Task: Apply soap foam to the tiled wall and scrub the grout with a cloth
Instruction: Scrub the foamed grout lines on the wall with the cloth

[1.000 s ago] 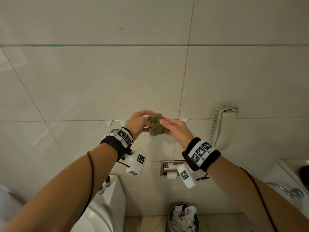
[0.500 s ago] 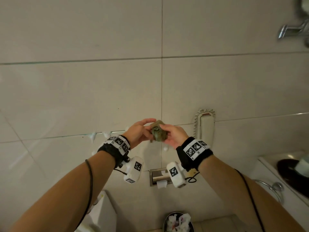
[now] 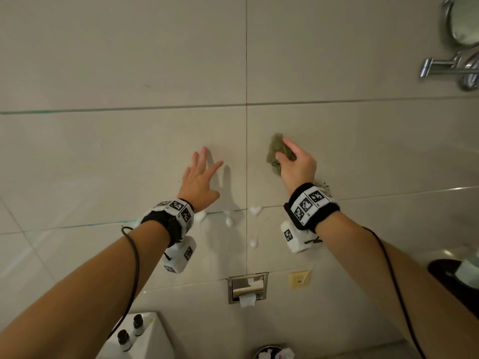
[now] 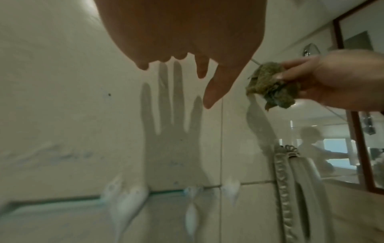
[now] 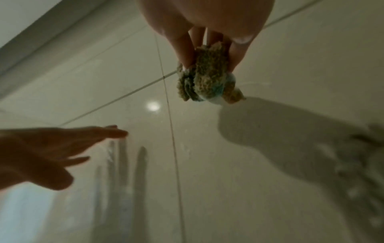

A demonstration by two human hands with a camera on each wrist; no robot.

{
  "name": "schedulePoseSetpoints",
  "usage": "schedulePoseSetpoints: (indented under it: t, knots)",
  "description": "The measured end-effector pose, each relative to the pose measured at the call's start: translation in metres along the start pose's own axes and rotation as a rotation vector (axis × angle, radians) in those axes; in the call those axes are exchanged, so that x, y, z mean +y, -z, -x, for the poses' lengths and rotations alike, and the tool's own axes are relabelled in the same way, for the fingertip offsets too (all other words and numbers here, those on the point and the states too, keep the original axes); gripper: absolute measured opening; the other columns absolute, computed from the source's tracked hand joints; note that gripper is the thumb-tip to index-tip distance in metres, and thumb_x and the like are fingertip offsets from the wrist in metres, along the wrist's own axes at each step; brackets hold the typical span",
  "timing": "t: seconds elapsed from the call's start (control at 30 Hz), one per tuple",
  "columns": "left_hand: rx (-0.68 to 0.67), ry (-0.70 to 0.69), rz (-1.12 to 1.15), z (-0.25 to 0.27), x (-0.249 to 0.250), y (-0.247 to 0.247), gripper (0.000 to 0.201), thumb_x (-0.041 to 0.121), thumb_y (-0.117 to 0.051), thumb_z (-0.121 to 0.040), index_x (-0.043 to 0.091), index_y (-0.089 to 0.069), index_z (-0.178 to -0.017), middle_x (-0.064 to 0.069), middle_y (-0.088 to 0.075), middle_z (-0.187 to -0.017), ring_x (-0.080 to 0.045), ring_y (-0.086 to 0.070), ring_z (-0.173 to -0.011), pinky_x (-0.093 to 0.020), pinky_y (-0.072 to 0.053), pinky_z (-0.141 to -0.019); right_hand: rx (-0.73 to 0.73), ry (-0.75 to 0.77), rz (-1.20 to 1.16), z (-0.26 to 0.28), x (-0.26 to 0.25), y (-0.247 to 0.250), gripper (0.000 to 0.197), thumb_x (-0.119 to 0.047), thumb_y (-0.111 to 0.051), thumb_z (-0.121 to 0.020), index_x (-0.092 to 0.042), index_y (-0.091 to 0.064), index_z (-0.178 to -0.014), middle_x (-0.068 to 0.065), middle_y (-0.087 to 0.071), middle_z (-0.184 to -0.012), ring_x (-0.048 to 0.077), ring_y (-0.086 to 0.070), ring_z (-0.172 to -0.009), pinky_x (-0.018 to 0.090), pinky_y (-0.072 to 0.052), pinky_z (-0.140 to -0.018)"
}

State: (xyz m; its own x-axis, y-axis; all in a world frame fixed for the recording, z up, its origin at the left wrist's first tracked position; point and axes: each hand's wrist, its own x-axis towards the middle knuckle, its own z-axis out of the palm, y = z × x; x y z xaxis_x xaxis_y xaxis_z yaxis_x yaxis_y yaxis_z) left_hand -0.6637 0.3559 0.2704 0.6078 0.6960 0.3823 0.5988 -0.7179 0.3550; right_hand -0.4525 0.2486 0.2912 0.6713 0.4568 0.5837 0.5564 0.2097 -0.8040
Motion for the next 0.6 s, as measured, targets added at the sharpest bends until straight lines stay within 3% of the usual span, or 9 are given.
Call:
schedulePoseSetpoints:
  t: [0.1, 0.2, 0.37, 0.43, 0.5, 0.6]
  knots:
    - [0.072, 0.083, -0.184, -0.006, -0.014, 0.008, 0.103, 0.015, -0.067, -0.08, 0.04, -0.004, -0.157, -0.002, 0.034, -0.16, -0.027, 0.029, -0.148, -0.058, 0.007, -0.12, 0.019, 0.259, 0.069, -0.021, 0.001, -0.011, 0.039, -0.002, -0.066, -0.087, -0.011, -0.066, -0.126, 0.007, -0.063, -0.131, 0.018, -0.059, -0.123, 0.031, -0.042, -0.11]
    - [0.13, 0.159, -0.273, -0.011, -0.028, 0.016, 0.111, 0.022, -0.07, -0.08, 0.044, 0.01, -0.154, -0.004, 0.038, -0.157, -0.032, 0.031, -0.147, -0.069, 0.0, -0.115, 0.026, 0.453, 0.198, -0.035, 0.014, -0.031, 0.038, 0.002, -0.063, -0.087, -0.008, -0.066, -0.124, 0.011, -0.061, -0.133, 0.023, -0.055, -0.127, 0.028, -0.037, -0.111]
    - [0.145, 0.126, -0.368, -0.013, -0.043, 0.014, 0.113, 0.028, -0.073, -0.078, 0.048, 0.009, -0.153, -0.004, 0.036, -0.158, -0.036, 0.028, -0.147, -0.078, -0.016, -0.106, -0.055, 0.687, 0.399, -0.016, 0.058, -0.061, 0.041, 0.001, -0.062, -0.089, -0.013, -0.064, -0.128, 0.006, -0.057, -0.139, 0.021, -0.047, -0.135, 0.03, -0.044, -0.106]
    - [0.157, 0.122, -0.379, -0.014, -0.044, 0.01, 0.112, 0.032, -0.074, -0.078, 0.048, 0.008, -0.153, -0.006, 0.034, -0.159, -0.037, 0.027, -0.147, -0.08, -0.018, -0.104, -0.142, 0.815, 0.482, 0.003, 0.08, -0.065, 0.047, 0.006, -0.069, -0.082, -0.013, -0.067, -0.124, 0.006, -0.059, -0.136, 0.022, -0.051, -0.132, 0.034, -0.05, -0.101]
    - [0.162, 0.131, -0.39, -0.015, -0.043, 0.008, 0.112, 0.039, -0.075, -0.078, 0.048, 0.007, -0.153, -0.008, 0.033, -0.16, -0.039, 0.027, -0.147, -0.081, -0.02, -0.102, -0.233, 0.911, 0.545, 0.022, 0.097, -0.069, 0.056, 0.013, -0.076, -0.069, -0.011, -0.071, -0.119, 0.006, -0.064, -0.131, 0.022, -0.057, -0.125, 0.031, -0.047, -0.101]
    - [0.157, 0.135, -0.379, -0.015, -0.04, 0.005, 0.111, 0.046, -0.075, -0.078, 0.048, 0.007, -0.153, -0.009, 0.033, -0.16, -0.04, 0.027, -0.147, -0.082, -0.021, -0.101, -0.286, 0.945, 0.53, 0.027, 0.103, -0.069, 0.058, 0.017, -0.076, -0.064, -0.011, -0.073, -0.115, 0.006, -0.066, -0.127, 0.022, -0.06, -0.121, 0.028, -0.045, -0.099]
